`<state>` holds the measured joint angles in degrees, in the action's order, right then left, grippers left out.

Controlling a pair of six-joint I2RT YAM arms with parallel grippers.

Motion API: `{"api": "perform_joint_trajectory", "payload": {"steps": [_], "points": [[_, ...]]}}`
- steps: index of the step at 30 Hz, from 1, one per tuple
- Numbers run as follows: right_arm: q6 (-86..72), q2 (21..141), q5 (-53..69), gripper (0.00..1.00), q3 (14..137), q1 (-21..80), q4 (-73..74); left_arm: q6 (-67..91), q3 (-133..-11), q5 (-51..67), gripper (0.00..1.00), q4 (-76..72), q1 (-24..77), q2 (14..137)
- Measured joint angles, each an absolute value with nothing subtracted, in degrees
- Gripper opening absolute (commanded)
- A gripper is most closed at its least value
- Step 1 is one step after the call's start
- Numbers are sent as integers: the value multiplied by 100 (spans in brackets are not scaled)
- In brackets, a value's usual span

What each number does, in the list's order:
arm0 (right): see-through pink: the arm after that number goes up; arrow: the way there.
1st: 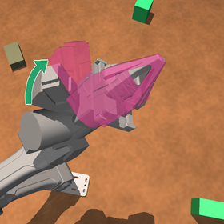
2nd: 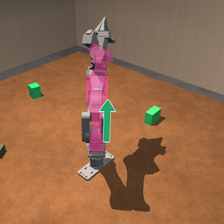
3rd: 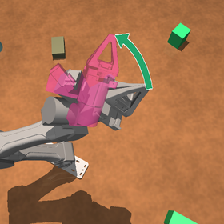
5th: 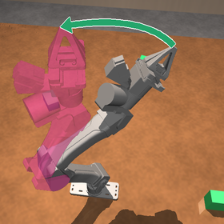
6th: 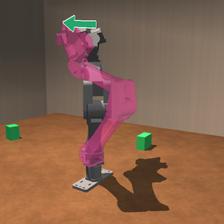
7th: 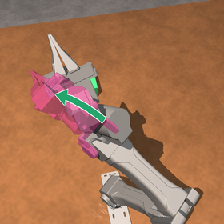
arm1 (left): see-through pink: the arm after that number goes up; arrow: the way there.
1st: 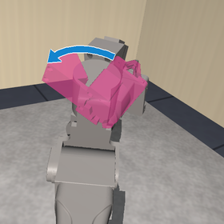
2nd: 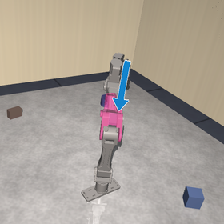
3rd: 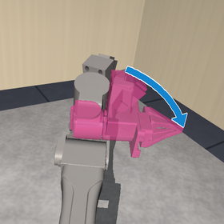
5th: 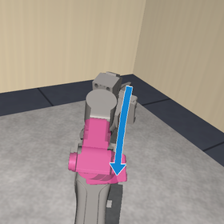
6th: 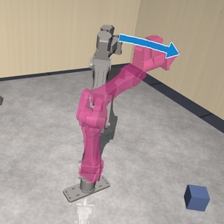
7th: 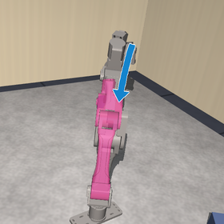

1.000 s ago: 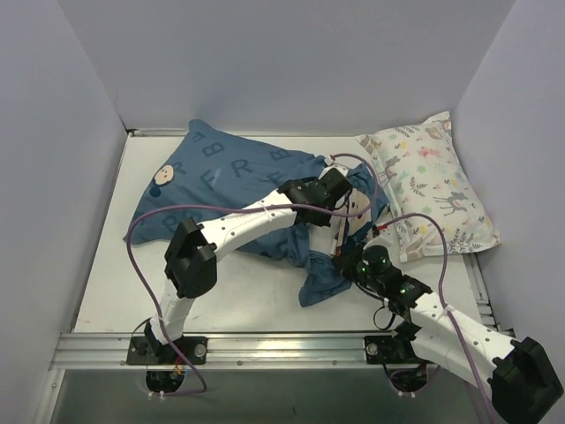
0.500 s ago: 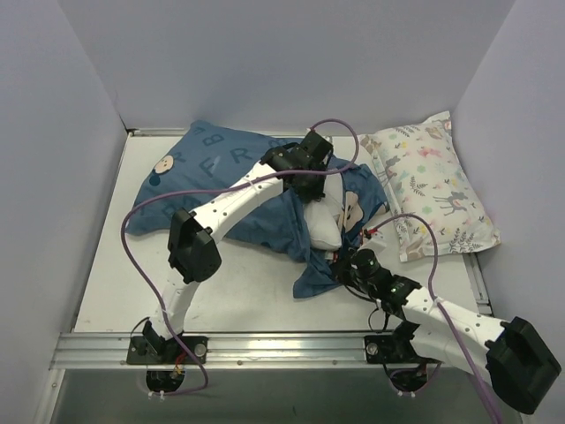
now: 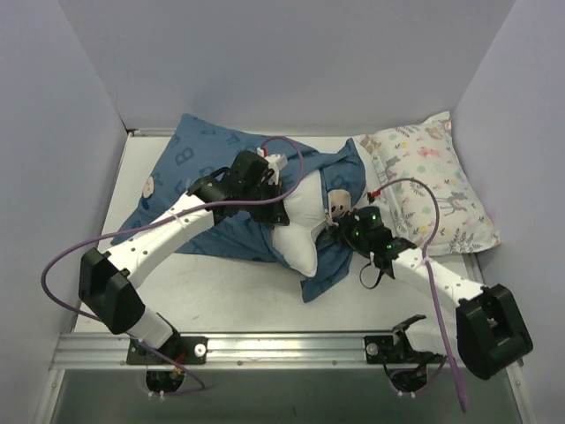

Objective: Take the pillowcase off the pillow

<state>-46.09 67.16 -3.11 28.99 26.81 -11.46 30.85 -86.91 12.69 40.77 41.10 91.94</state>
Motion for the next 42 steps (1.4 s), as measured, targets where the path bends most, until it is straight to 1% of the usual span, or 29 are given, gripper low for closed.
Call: {"api": "perform_joint_trajectory", "payload": {"steps": [1, 3, 4, 5, 6, 9, 13, 15, 16, 18, 20, 21, 23, 26, 27, 30, 33, 36, 39, 42], "points": [[-4536, 6884, -174, 21, 3083, 2609, -1142, 3092, -8322, 1365, 0, 3935, 4097, 8912], [-4421, 7037, -21, 28, 3234, 2552, -1081, 3118, -7802, 1487, 0, 3645, 4080, 8589], [-4329, 7105, 86, 37, 3345, 2532, -934, 3133, -7533, 1525, 0, 3492, 4077, 8458], [-4270, 7120, 169, 42, 3424, 2519, -805, 3151, -7306, 1559, 0, 3389, 4077, 8364], [-4191, 7089, 237, 51, 3496, 2515, -652, 3194, -7076, 1601, 0, 3284, 4075, 8298], [-3968, 6755, 307, 64, 3640, 2515, -62, 3288, -6759, 1660, 0, 3120, 4060, 8243], [-3806, 5896, 217, 70, 3903, 2657, 692, 3367, -6709, 1682, 0, 2993, 4036, 8243], [-3747, 5542, 80, 71, 4128, 2930, 961, 3385, -6709, 1682, 0, 2945, 4034, 8243], [-3730, 5413, -12, 74, 4274, 3116, 1076, 3387, -6709, 1682, 0, 2932, 4034, 8243], [-3699, 5371, -158, 74, 4484, 3395, 1210, 3391, -6709, 1682, 0, 2926, 4034, 8243], [-3664, 5533, -231, 73, 4672, 3540, 1291, 3393, -6709, 1688, 0, 2926, 4034, 8243], [-3634, 5708, -276, 68, 4783, 3548, 1352, 3393, -6709, 1693, 0, 2923, 4034, 8243], [-3564, 6136, -432, 62, 5048, 3540, 1422, 3393, -6709, 1699, 0, 2923, 4032, 8241], [-3435, 7035, -493, 39, 5376, 3367, 1415, 3393, -6709, 1702, 0, 2923, 4032, 8221], [-3406, 7282, -491, 27, 5443, 3253, 1411, 3393, -6709, 1702, 0, 2923, 4032, 8204], [-3315, 7725, -478, 14, 5485, 2829, 1433, 3382, -6700, 1691, 0, 2936, 4034, 8090], [-3273, 7754, -545, 12, 5481, 2331, 1459, 3341, -6696, 1629, 0, 3079, 4027, 7852], [-3258, 7756, -613, 13, 5465, 1857, 1406, 3277, -6698, 1568, 0, 3282, 3999, 7505], [-3267, 7815, -563, 13, 5406, 1549, 1323, 3260, -6711, 1566, 0, 3433, 3997, 7210], [-3295, 8132, -242, 13, 5398, 1350, 1081, 3258, -6812, 1592, 0, 3544, 4005, 7000]]}}
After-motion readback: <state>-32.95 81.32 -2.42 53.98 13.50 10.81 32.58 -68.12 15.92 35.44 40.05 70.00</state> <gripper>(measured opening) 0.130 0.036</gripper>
